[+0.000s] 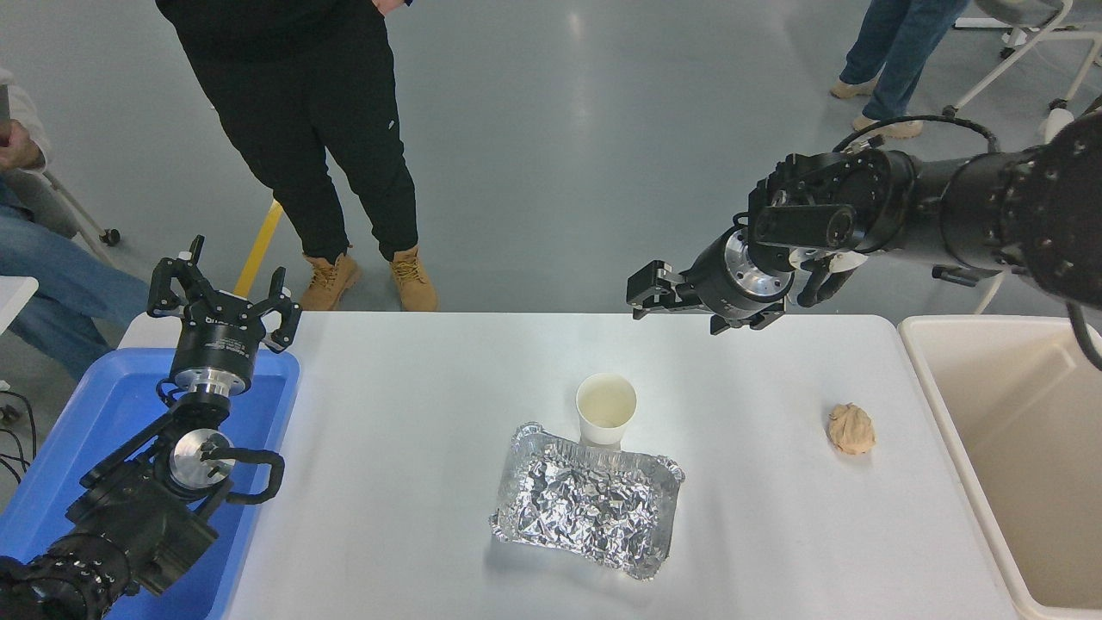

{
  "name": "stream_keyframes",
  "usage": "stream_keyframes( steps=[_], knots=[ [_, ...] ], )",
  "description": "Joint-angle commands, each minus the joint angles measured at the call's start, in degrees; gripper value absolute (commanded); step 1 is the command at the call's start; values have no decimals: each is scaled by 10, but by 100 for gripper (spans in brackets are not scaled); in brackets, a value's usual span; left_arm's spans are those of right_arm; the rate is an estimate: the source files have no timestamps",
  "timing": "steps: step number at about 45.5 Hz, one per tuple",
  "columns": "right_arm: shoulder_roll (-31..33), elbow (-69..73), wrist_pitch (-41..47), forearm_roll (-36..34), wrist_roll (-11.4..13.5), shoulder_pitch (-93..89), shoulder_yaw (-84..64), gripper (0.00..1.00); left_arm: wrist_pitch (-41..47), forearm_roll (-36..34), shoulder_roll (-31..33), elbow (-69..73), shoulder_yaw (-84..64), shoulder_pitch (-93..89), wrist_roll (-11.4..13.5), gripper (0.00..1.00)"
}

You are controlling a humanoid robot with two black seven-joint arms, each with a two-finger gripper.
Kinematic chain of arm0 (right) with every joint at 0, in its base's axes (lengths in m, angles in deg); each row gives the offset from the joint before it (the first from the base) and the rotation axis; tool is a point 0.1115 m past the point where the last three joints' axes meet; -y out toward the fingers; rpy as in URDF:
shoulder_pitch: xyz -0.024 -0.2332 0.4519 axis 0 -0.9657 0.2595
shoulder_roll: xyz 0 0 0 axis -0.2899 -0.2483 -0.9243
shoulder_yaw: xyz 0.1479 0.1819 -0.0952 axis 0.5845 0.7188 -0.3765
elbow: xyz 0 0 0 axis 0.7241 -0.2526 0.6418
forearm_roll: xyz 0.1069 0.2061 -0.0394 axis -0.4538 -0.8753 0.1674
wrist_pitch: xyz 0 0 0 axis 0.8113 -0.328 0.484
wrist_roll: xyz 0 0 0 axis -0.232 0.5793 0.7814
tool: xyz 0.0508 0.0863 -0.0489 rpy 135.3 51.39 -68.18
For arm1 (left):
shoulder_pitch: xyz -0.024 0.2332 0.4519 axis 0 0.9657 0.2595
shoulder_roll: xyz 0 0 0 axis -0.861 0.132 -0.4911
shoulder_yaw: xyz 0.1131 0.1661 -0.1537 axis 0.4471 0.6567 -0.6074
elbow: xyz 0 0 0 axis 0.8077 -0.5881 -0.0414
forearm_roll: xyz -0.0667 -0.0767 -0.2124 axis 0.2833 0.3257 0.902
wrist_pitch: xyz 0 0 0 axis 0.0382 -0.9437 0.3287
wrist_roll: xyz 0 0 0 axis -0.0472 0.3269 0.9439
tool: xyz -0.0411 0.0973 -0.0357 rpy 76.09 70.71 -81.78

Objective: Pick up paper cup place in dustbin

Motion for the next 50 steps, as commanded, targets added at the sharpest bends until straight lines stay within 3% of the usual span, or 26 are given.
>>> stream_keyframes(
  steps=[1,36,50],
  knots=[
    [-2,-7,-1,6,3,-47,23,100,0,0,0,0,0,0,0,99],
    [-2,-127,-27,11,-1,-191,37,100,0,0,0,0,1,0,0,99],
    [-2,-123,-27,68,-3,-204,98,100,0,0,0,0,1,0,0,99]
  ],
)
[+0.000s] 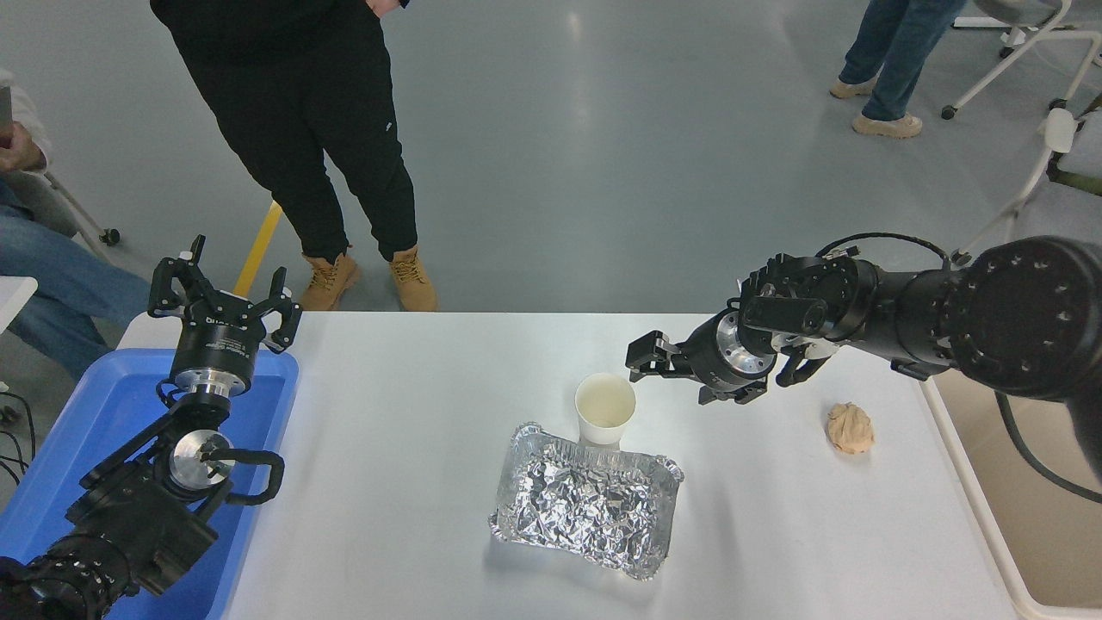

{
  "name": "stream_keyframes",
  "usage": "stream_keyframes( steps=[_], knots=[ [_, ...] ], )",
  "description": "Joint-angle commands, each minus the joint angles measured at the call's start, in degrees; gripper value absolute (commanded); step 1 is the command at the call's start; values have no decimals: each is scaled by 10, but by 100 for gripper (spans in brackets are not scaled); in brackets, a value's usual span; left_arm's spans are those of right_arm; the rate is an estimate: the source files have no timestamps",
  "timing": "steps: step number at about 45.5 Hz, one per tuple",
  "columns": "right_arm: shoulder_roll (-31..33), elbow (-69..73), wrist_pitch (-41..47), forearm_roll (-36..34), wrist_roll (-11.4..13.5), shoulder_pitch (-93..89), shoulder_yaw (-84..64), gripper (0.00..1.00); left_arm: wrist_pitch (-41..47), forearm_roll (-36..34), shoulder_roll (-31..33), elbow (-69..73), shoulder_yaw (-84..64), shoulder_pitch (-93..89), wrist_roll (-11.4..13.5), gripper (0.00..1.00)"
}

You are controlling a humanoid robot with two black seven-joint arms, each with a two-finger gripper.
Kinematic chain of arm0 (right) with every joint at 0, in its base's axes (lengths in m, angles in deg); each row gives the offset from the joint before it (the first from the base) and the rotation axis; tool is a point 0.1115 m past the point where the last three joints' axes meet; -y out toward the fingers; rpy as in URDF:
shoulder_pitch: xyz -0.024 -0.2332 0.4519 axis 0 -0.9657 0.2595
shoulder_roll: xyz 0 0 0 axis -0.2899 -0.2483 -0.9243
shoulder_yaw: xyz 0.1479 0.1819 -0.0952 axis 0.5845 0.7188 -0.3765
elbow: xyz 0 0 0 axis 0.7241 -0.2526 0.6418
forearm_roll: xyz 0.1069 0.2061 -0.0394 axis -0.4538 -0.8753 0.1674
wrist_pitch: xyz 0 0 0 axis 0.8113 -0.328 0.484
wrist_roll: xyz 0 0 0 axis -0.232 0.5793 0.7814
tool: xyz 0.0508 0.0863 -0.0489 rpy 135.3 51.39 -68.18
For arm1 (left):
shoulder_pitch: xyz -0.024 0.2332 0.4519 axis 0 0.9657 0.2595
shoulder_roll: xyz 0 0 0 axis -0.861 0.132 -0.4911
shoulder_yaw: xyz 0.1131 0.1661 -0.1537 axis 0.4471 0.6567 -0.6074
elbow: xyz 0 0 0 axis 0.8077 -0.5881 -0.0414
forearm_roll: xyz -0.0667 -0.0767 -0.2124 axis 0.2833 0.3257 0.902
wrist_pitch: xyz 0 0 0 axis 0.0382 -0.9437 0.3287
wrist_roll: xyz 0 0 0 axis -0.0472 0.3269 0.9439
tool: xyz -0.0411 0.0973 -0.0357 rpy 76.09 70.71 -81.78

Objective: Pick up paper cup place in dustbin

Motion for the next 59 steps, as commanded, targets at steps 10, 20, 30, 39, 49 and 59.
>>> stream_keyframes(
  steps=[10,20,30,39,49,59],
  knots=[
    [0,-4,-3,43,-1,-29,41,100,0,0,0,0,0,0,0,99],
    [0,-12,-23,53,-1,-58,44,100,0,0,0,0,0,0,0,99],
    [0,-27,-46,64,-1,-75,58,100,0,0,0,0,0,0,0,99],
    [0,-36,-78,64,-1,-83,58,99,0,0,0,0,0,0,0,99],
    [0,-28,-78,64,-1,-82,58,97,0,0,1,0,-1,-1,0,99],
    [0,-27,-78,70,-2,-86,59,84,0,0,0,0,0,0,0,99]
  ],
)
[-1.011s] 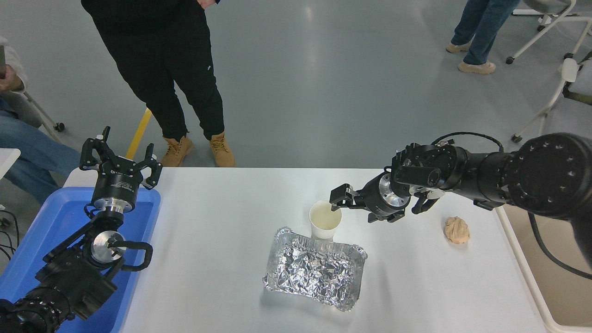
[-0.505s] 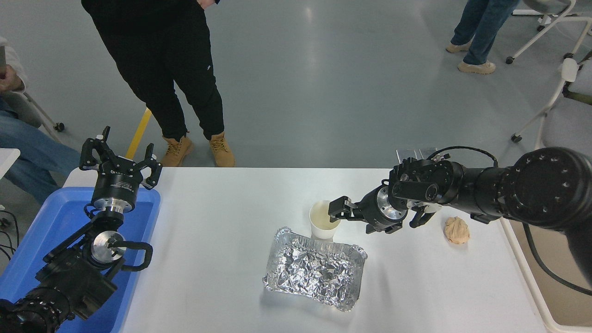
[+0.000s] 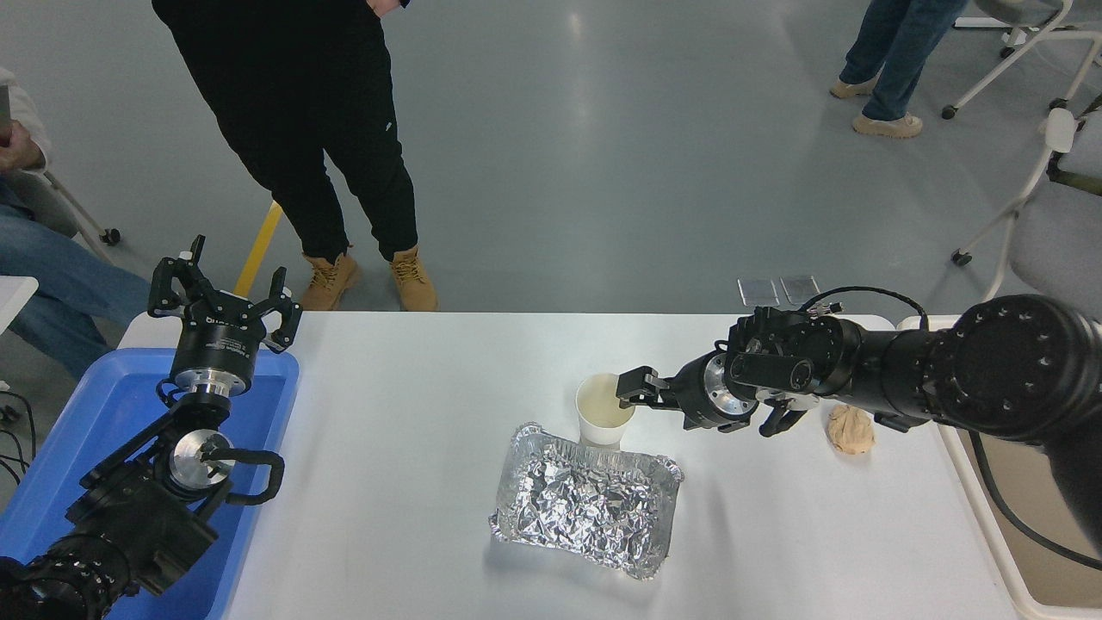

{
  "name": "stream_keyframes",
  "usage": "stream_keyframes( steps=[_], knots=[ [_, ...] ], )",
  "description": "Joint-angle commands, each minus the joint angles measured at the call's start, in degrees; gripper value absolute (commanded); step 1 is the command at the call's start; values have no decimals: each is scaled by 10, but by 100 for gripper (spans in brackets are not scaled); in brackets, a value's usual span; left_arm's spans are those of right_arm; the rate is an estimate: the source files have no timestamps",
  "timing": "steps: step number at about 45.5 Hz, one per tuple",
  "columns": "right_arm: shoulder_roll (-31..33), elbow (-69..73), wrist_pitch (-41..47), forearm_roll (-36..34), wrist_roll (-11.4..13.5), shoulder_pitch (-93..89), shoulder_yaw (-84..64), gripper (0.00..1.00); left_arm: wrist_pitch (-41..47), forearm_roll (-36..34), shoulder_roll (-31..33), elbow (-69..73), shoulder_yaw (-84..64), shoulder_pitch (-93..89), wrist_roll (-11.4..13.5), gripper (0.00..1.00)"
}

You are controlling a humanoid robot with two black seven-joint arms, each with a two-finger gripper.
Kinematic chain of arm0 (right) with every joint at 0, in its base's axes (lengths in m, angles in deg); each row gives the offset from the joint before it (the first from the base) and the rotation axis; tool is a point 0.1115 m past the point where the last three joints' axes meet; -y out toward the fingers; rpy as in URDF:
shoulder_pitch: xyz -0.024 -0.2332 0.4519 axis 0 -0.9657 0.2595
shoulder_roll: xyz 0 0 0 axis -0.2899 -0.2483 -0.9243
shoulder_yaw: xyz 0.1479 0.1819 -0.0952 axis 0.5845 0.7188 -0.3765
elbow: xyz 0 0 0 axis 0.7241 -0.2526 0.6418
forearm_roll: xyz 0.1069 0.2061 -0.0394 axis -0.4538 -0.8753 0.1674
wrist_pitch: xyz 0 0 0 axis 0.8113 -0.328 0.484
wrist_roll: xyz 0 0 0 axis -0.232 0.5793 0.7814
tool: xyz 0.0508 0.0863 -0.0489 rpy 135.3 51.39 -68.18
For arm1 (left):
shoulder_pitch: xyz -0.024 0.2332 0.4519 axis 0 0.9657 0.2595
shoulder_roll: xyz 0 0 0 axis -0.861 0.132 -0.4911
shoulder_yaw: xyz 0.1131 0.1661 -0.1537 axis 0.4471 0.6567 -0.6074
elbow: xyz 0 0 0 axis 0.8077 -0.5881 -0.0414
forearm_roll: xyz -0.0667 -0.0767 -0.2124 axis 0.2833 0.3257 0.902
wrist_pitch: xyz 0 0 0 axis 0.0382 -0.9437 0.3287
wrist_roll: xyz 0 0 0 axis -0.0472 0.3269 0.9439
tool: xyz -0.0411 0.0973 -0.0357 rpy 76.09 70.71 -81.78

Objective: Pick up paper cup place in dustbin

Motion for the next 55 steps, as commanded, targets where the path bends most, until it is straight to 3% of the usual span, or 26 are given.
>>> stream_keyframes(
  steps=[1,11,15,18,22,25,35,55],
  knots=[
    [0,1,-4,4,-2,-7,1,82,0,0,0,0,0,0,0,99],
    [0,4,-4,6,-3,-13,22,73,0,0,0,0,0,0,0,99],
    [0,9,-3,20,-6,-14,27,62,0,0,0,0,-1,0,0,99],
    [0,14,-4,38,-13,-13,27,48,0,0,0,0,0,0,0,99],
    [0,15,-4,58,-27,-13,27,16,0,0,0,0,0,0,0,99],
    [0,15,-3,65,-38,-12,27,0,0,0,0,0,-1,0,0,99],
    [0,12,-6,66,-63,8,30,0,0,0,0,1,0,0,0,99],
    [0,20,-7,63,-84,124,63,0,0,0,0,0,0,0,0,99]
  ],
)
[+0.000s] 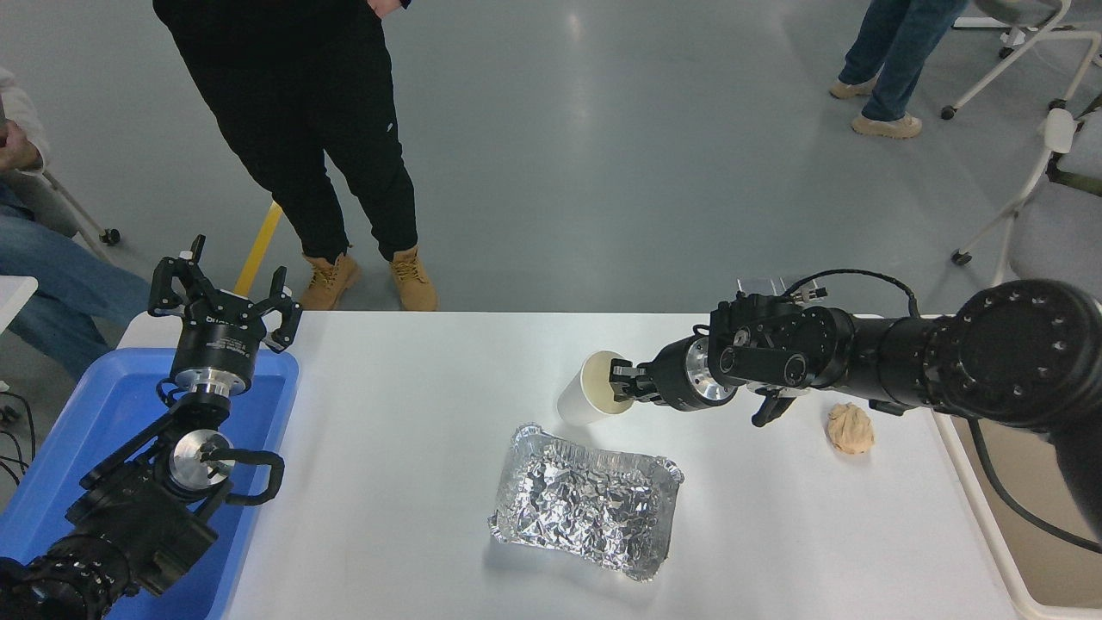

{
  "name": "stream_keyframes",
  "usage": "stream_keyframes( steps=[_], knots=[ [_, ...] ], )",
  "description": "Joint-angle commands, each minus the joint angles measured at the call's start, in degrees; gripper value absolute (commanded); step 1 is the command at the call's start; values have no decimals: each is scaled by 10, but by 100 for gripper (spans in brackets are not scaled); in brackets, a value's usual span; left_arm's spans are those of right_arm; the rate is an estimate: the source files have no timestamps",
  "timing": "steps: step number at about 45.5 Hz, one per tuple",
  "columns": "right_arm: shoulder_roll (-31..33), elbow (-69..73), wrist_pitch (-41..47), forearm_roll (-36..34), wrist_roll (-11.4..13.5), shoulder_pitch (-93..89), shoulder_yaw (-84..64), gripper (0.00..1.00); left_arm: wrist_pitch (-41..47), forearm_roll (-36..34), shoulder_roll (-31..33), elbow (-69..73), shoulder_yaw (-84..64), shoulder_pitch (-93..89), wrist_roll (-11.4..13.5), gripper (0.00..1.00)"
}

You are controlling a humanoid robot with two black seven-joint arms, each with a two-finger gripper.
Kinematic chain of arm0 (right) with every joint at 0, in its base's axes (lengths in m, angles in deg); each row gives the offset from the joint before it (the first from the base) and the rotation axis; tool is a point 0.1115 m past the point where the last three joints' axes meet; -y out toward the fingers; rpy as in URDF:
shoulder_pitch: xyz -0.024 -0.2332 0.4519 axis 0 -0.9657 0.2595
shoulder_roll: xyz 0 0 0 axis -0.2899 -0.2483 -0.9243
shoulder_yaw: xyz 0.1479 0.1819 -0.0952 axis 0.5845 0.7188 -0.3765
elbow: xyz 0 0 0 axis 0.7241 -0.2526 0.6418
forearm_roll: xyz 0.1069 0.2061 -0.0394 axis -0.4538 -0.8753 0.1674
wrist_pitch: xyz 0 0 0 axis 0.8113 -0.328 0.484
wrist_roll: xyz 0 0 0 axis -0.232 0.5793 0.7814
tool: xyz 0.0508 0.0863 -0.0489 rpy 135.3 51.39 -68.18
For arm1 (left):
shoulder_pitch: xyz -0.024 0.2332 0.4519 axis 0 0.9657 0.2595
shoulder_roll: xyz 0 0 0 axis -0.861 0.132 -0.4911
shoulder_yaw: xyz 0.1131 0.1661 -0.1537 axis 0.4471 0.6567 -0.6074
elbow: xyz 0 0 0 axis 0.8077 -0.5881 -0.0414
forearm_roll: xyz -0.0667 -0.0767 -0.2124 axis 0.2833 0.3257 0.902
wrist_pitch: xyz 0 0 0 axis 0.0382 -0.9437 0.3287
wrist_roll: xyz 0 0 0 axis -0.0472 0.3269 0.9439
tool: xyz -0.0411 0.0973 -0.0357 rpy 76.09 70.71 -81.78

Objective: Pick up paper cup place in dustbin

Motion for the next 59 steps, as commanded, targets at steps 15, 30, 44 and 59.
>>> stream_keyframes(
  steps=[15,30,44,59],
  knots=[
    [0,31,2,-20,-21,157,69,0,0,0,0,1,0,0,0,99],
    [90,35,7,-64,-21,220,72,0,0,0,0,0,0,0,0,99],
    [157,19,6,-64,-19,210,61,0,0,0,0,0,0,0,0,99],
    [309,-67,6,-64,-16,116,63,0,0,0,0,0,0,0,0,99]
  ],
)
